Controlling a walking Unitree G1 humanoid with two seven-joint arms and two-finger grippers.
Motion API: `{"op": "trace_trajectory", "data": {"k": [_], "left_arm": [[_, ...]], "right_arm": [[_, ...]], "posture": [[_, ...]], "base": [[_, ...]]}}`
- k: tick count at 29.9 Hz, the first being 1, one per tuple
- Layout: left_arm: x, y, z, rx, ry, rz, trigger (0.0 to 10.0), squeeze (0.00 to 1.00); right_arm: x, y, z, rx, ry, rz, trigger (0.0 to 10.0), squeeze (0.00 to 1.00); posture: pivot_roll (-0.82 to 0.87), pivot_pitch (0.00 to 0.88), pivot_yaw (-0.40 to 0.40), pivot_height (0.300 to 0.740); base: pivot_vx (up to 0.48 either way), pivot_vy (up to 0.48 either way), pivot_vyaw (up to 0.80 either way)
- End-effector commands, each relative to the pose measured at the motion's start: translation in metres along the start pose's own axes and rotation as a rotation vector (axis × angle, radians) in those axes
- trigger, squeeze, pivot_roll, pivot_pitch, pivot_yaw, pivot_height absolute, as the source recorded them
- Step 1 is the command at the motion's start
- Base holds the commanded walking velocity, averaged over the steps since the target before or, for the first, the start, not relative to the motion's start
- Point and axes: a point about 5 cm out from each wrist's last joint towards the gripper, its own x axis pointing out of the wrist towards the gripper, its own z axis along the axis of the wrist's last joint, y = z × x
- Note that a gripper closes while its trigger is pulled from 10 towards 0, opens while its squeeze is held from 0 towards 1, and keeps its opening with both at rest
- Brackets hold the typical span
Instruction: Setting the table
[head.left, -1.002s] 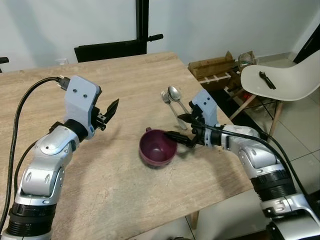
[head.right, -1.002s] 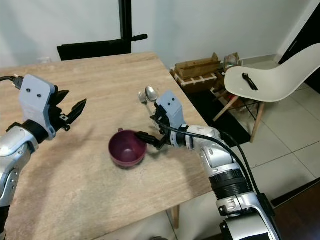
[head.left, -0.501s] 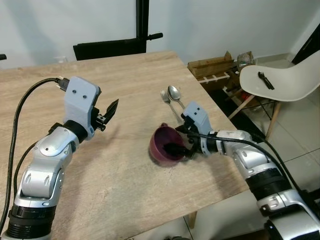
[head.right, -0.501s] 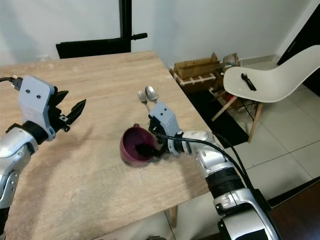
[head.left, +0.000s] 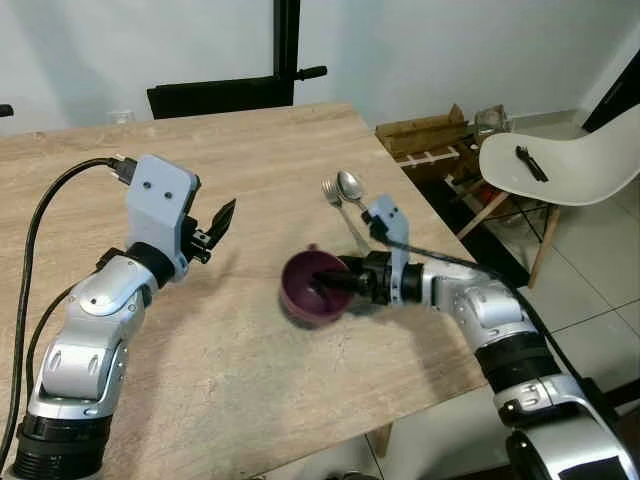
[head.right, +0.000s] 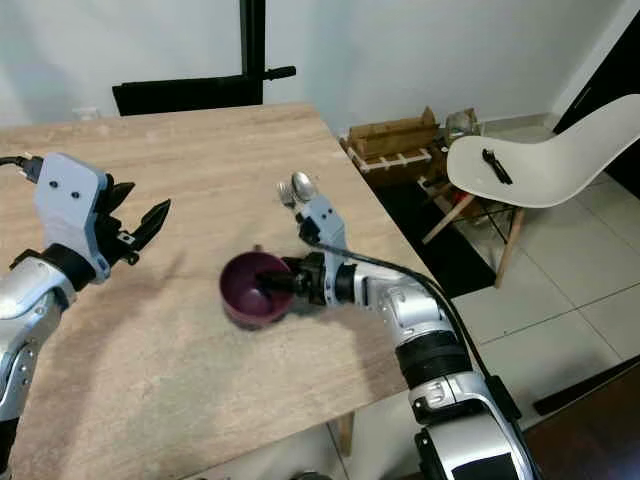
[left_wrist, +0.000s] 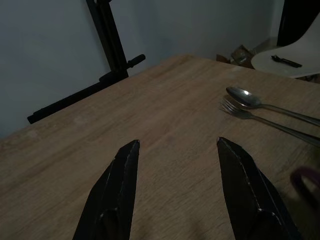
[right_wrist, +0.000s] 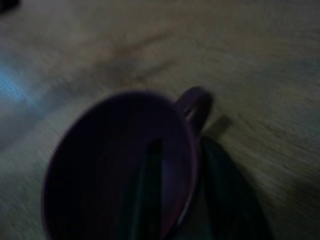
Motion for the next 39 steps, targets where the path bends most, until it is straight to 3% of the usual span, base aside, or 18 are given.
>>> {"op": "trace_trajectory", "data": {"k": [1,8,23,24,25,26,29,30,31,32,33,39], "left_arm": [[0.0,-0.003,-0.002,-0.005,0.009,-0.003,10.0,0.0],[0.0,-0.004,-0.004,-0.007,0.013,-0.008,10.0,0.0],[0.005,-0.007,-0.004,-0.011,0.01,-0.023,10.0,0.0],[0.005,-0.008,-0.004,-0.012,0.01,-0.025,10.0,0.0],[0.005,-0.008,-0.004,-0.012,0.01,-0.025,10.0,0.0],[0.005,-0.008,-0.004,-0.012,0.011,-0.026,10.0,0.0],[0.006,-0.008,-0.005,-0.012,0.011,-0.028,10.0,0.0],[0.006,-0.009,-0.005,-0.013,0.01,-0.029,10.0,0.0],[0.006,-0.009,-0.005,-0.013,0.01,-0.029,10.0,0.0],[0.006,-0.009,-0.005,-0.013,0.01,-0.03,10.0,0.0],[0.006,-0.01,-0.005,-0.014,0.009,-0.032,10.0,0.0],[0.006,-0.011,-0.006,-0.016,0.009,-0.031,10.0,0.0]], "right_arm": [[-0.001,0.001,0.007,0.032,-0.047,0.007,0.0,0.0],[-0.008,0.004,0.013,0.086,-0.146,-0.014,0.0,0.0],[-0.017,0.011,0.013,0.092,-0.192,-0.041,0.0,0.0],[-0.018,0.014,0.012,0.057,-0.162,-0.034,3.1,0.0],[-0.018,0.014,0.012,0.057,-0.162,-0.034,3.1,0.0],[-0.019,0.016,0.01,-0.006,-0.114,-0.032,10.0,0.0],[-0.02,0.018,0.006,-0.122,-0.024,-0.031,10.0,0.0],[-0.019,0.019,0.007,-0.143,-0.004,-0.022,10.0,0.16],[-0.019,0.019,0.007,-0.143,-0.004,-0.022,10.0,0.16],[-0.019,0.019,0.007,-0.16,0.011,-0.015,10.0,0.47],[-0.019,0.019,0.008,-0.168,0.024,-0.016,10.0,1.0],[-0.019,0.017,0.015,-0.184,0.043,-0.004,10.0,1.0]], "posture": [[-0.04,0.026,-0.028,0.74],[-0.04,0.026,-0.028,0.74],[-0.06,0.02,-0.01,0.74],[-0.06,0.017,-0.008,0.74],[-0.06,0.017,-0.008,0.74],[-0.06,0.015,-0.008,0.74],[-0.06,0.012,-0.009,0.74],[-0.06,0.012,-0.009,0.74],[-0.06,0.012,-0.009,0.74],[-0.06,0.012,-0.009,0.74],[-0.06,0.012,-0.009,0.74],[-0.06,0.007,-0.023,0.74]], "base": [[0.0,0.0,0.0],[0.0,0.0,0.0],[0.0,0.0,0.0],[0.0,0.0,0.0],[0.0,0.0,0.0],[0.0,0.0,0.0],[0.0,0.0,0.0],[0.0,0.0,0.0],[0.0,0.0,0.0],[0.0,0.0,0.0],[0.0,0.0,0.0],[0.0,0.0,0.0]]}}
